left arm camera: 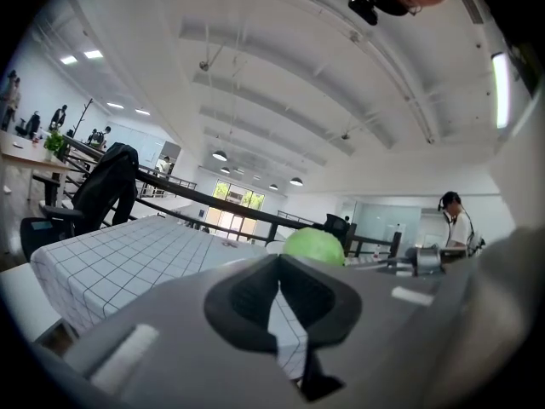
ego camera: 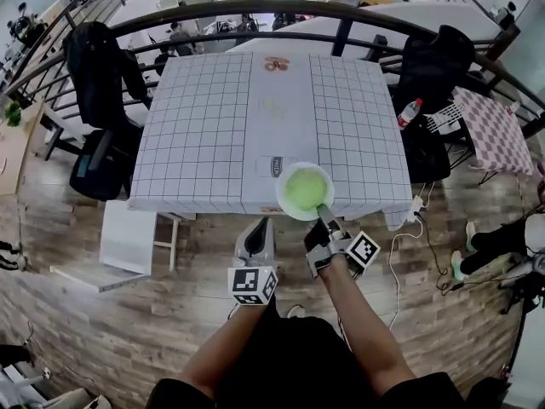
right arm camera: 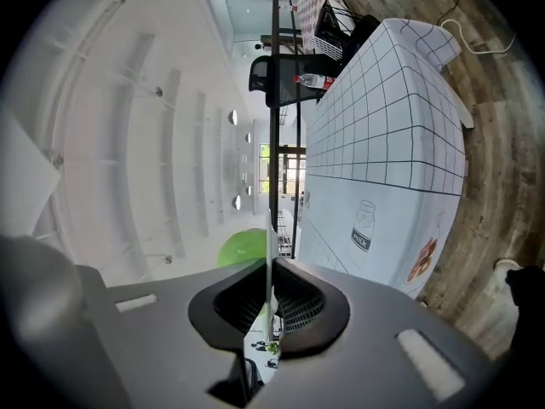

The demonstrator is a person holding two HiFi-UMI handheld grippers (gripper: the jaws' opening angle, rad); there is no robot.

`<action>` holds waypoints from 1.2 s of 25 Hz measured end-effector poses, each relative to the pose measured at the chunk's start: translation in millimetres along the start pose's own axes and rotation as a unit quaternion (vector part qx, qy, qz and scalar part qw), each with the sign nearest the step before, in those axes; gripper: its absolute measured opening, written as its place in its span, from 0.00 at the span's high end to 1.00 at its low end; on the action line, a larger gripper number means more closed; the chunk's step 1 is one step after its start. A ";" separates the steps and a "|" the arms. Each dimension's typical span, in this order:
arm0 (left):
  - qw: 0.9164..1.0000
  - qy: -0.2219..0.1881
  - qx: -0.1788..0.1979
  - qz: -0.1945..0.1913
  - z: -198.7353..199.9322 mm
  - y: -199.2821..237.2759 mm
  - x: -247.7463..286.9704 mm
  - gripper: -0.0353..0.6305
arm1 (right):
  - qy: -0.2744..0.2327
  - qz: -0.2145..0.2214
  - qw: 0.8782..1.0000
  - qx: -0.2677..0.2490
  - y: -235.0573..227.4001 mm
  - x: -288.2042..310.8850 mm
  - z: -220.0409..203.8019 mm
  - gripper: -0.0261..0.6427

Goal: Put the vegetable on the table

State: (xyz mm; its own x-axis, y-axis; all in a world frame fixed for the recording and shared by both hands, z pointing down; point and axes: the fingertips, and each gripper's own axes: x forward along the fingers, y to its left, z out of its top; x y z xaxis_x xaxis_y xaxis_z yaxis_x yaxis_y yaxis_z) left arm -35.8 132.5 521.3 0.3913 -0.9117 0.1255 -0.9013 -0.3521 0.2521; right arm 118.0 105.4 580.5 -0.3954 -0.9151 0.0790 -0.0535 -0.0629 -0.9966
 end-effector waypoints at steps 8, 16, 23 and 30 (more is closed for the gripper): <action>1.000 0.014 -0.008 -0.023 38.9 65.4 65.0 0.94 | -0.038 -0.013 0.999 0.000 22.2 84.4 -1.5 0.93; 0.997 0.001 0.054 -0.063 35.5 53.8 55.7 0.94 | -0.065 0.030 0.997 0.010 20.3 68.7 -5.4 0.93; 0.999 0.023 0.041 -0.028 45.7 53.2 91.4 0.94 | -0.047 0.026 0.998 0.034 31.6 100.6 26.5 0.93; 0.999 0.048 -0.014 -0.009 64.8 121.8 146.9 0.94 | -0.025 -0.016 1.000 -0.001 36.5 180.6 26.8 0.93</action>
State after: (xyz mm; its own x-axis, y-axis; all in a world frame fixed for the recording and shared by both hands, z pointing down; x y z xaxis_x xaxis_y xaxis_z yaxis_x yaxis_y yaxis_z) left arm -100.1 -58.1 508.2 0.4246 -0.8803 0.2117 -0.8890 -0.3612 0.2814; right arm 69.2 -72.8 557.8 -0.3471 -0.9315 0.1088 -0.0667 -0.0912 -0.9936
